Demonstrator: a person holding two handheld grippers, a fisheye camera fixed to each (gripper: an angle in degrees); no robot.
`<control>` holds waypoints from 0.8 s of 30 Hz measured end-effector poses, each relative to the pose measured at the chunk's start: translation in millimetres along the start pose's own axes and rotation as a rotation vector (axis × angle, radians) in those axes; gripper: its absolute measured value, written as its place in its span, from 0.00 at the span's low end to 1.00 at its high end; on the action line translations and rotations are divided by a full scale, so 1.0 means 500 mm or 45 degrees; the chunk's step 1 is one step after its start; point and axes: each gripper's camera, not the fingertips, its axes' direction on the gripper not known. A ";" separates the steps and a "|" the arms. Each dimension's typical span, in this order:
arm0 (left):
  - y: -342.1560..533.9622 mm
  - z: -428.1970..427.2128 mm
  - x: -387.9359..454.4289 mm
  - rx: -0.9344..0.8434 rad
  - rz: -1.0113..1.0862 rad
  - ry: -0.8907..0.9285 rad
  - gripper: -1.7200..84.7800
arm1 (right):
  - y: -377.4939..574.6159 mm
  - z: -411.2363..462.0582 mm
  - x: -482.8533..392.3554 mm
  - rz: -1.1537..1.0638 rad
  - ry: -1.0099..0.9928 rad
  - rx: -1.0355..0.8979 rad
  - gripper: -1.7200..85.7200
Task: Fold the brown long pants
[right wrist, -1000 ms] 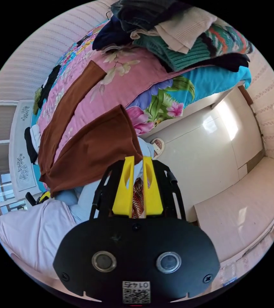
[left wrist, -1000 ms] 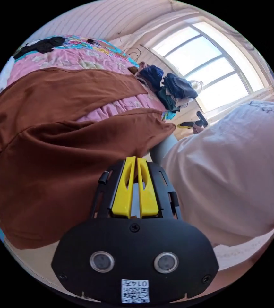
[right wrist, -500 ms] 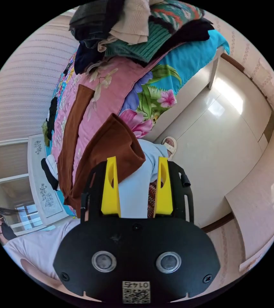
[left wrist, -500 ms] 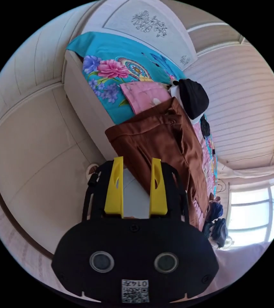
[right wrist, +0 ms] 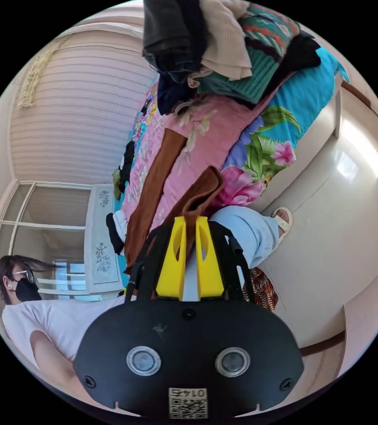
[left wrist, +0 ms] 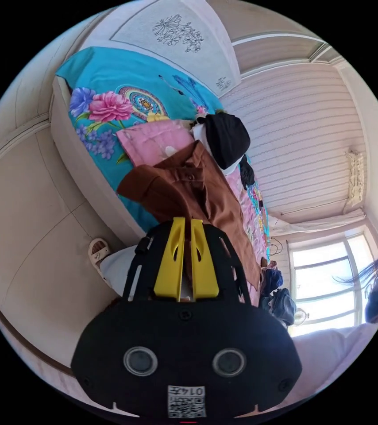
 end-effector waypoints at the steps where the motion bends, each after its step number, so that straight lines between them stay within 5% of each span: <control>1: -0.003 -0.014 0.005 -0.009 0.037 -0.051 0.01 | -0.001 -0.015 -0.005 -0.027 -0.021 0.005 0.06; 12: 0.008 -0.051 -0.019 -0.058 0.005 -0.053 0.01 | 0.016 -0.021 0.022 0.038 -0.003 -0.070 0.04; 24: -0.162 -0.018 0.193 0.014 0.299 0.052 0.01 | -0.183 0.030 -0.225 -0.390 0.039 -0.028 0.04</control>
